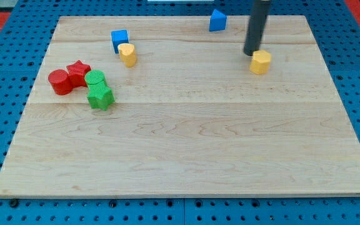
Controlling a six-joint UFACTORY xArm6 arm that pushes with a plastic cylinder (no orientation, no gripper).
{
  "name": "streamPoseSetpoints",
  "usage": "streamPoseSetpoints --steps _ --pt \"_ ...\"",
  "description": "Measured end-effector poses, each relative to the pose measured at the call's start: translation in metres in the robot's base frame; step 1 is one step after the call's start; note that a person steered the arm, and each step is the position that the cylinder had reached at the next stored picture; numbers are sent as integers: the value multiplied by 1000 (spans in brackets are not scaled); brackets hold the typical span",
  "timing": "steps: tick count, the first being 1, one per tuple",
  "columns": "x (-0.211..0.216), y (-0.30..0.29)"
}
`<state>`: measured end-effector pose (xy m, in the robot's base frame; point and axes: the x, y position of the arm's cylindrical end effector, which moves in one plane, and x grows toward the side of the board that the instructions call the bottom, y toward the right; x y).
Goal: Move the blue triangle toward the yellow hexagon
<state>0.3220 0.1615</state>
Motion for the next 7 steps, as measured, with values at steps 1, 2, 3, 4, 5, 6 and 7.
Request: streamPoseSetpoints --steps 1,2,3,4,5,6,7 --pt "78 -16" --pt "63 -23" --pt "11 -116" --pt "-70 -124" --pt "-116 -124" --pt "-128 -115" --pt "-128 -90"
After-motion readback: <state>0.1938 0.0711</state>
